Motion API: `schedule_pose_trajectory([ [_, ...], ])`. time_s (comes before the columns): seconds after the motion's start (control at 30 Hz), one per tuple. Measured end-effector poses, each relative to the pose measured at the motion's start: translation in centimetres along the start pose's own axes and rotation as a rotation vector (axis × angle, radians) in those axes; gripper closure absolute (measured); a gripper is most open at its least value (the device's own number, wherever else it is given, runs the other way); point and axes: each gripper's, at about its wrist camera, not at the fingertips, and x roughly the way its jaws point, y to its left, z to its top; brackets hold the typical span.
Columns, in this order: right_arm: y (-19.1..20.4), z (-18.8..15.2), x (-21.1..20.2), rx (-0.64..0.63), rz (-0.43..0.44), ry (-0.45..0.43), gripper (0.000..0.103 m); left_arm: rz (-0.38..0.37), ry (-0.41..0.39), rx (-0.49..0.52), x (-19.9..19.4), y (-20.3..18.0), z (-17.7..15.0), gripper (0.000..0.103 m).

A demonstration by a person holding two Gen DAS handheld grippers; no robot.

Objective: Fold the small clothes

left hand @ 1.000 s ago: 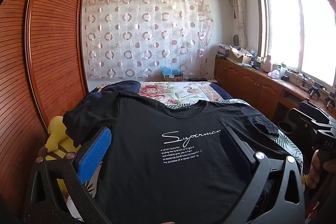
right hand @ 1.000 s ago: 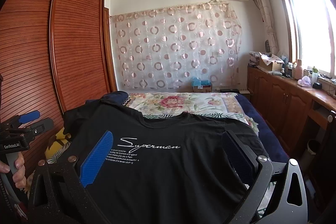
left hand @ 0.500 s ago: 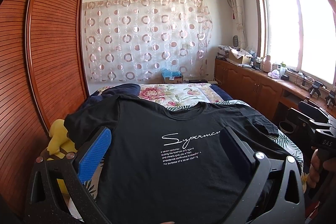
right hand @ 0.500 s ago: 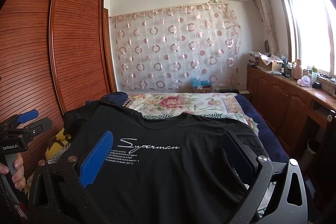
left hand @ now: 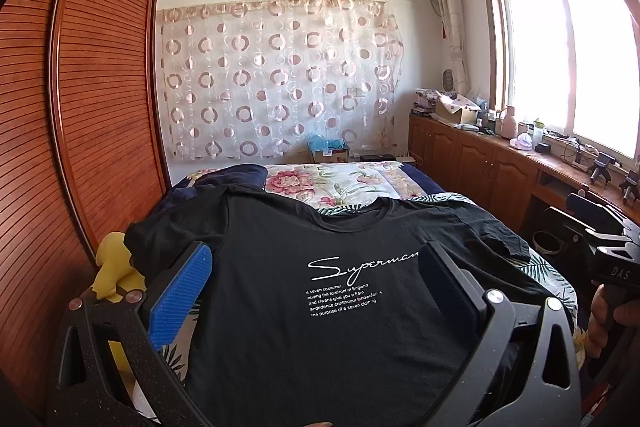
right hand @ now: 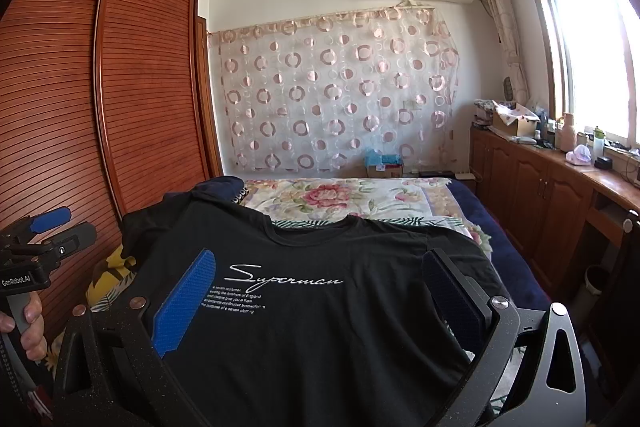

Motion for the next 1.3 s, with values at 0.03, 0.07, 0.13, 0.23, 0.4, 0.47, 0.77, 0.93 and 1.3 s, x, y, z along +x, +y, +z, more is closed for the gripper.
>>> schedule_pose_trajectory([
  [0.03,0.03,0.02,0.02,0.001,0.000,0.001,0.000,-0.001,0.000,0.000,0.00,-0.04,-0.08,0.000],
  [0.07,0.03,-0.02,-0.02,-0.001,-0.001,0.000,0.000,-0.001,0.001,0.000,0.00,-0.08,-0.08,0.000],
  [0.13,0.03,-0.02,-0.03,-0.001,0.000,0.000,0.000,0.000,-0.001,0.001,-0.05,0.00,0.02,0.000],
  [0.23,0.01,-0.02,-0.01,-0.001,0.000,-0.001,0.000,-0.001,0.001,0.002,-0.05,-0.05,-0.01,0.000],
  [0.4,-0.05,0.03,0.01,0.000,-0.001,-0.002,0.000,0.001,-0.001,0.002,-0.07,-0.15,-0.14,0.000],
  [0.47,-0.06,0.07,-0.02,0.001,0.001,-0.002,0.000,0.001,-0.002,0.003,-0.07,-0.14,-0.07,0.000],
  [0.77,-0.22,0.13,-0.31,-0.001,0.001,-0.007,0.000,0.001,-0.001,0.005,-0.12,-0.16,-0.16,0.000],
  [0.93,-0.22,0.11,-0.32,0.000,0.004,-0.006,0.000,0.002,-0.003,0.006,-0.19,-0.23,-0.20,0.000],
  [1.3,-0.19,-0.05,0.24,-0.006,0.024,0.006,0.000,0.000,0.010,0.005,0.07,0.29,-0.35,0.000],
])
